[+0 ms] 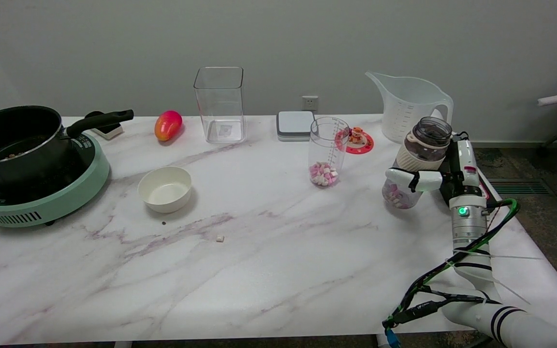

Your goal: Place the bottle onto the table.

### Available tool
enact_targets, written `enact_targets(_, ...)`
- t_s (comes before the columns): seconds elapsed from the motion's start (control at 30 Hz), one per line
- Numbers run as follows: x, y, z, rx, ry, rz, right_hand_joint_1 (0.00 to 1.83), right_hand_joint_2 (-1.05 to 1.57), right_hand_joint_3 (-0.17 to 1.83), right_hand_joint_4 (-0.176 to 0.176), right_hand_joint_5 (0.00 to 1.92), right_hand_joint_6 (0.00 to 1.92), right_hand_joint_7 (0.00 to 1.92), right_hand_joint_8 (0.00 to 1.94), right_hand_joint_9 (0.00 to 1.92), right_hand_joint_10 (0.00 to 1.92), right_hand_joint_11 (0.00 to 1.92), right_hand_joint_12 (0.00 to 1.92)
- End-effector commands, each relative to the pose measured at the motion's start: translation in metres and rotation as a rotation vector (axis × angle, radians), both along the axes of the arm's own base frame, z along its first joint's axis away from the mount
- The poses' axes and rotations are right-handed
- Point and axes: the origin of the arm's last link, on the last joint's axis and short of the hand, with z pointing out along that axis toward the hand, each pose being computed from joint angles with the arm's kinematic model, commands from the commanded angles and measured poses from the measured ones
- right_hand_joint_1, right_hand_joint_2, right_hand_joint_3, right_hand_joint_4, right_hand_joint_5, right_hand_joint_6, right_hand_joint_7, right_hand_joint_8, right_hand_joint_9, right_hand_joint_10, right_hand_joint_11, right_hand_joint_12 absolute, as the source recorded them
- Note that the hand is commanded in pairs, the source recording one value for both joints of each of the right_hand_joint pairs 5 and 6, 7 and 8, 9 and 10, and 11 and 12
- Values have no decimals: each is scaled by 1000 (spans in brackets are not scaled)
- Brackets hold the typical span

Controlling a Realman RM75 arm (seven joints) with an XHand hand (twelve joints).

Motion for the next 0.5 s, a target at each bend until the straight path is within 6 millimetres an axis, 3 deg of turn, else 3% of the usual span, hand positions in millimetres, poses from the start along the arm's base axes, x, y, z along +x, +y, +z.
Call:
enact_targets(0.03,-8,7,4,-31,91,-70,1141,1431,414,0,1561,1561,1651,1651,1572,1572,1305,1305)
enact_targets(0.43,-10,12,4,-42,104,-69,1142,1410,443,0,1570,1570,1650,1650,1567,1567,1299,1299)
enact_targets(0.5,-10,12,4,-44,111,-66,1223,1038,708,0,1335,1335,1600,1600,1542,1542,1262,1262)
